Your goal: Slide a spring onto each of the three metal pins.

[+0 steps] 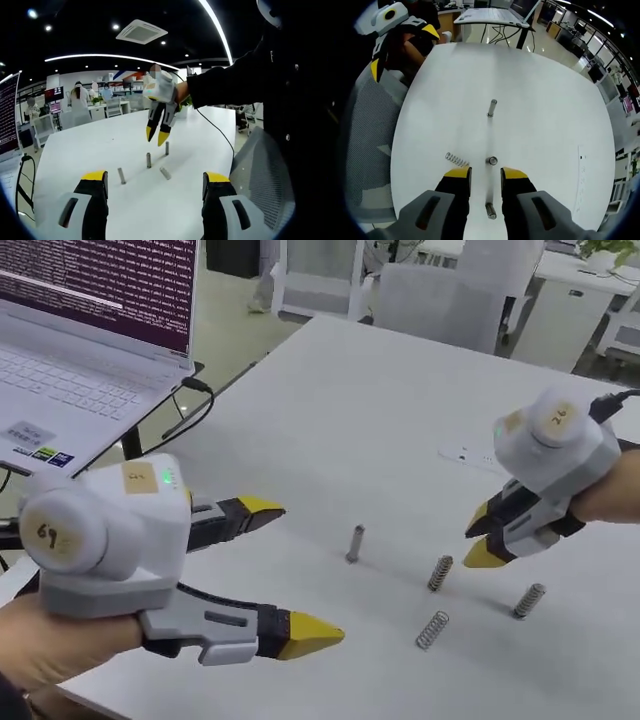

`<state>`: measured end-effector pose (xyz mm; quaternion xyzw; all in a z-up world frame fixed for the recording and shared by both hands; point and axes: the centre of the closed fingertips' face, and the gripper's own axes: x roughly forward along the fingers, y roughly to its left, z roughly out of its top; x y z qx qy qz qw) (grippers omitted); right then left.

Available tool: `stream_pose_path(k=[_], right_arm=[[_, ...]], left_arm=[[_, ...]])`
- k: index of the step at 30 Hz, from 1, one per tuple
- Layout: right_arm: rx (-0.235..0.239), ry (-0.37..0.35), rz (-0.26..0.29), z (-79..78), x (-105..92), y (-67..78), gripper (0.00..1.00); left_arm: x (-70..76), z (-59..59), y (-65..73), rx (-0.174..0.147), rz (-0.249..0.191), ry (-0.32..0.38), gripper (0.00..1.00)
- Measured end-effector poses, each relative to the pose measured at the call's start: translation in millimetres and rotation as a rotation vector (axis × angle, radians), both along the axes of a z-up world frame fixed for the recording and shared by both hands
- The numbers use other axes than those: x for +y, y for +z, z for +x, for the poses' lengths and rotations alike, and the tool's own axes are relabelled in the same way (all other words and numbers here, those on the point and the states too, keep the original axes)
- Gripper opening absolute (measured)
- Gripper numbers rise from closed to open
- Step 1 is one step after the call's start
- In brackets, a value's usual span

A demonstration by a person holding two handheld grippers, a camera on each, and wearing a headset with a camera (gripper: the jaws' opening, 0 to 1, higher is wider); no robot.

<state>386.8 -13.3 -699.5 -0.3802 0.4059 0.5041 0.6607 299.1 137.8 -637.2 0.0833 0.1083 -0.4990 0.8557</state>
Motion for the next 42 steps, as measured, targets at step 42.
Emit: stream_pose_path(k=[42], right_arm=[[-0.043, -0.088, 0.063, -70.7, -37.5, 38.2, 0.22]], left_arm=[[-60.1, 4.7, -24.0, 0.077, 0.033, -0.138, 0.71]])
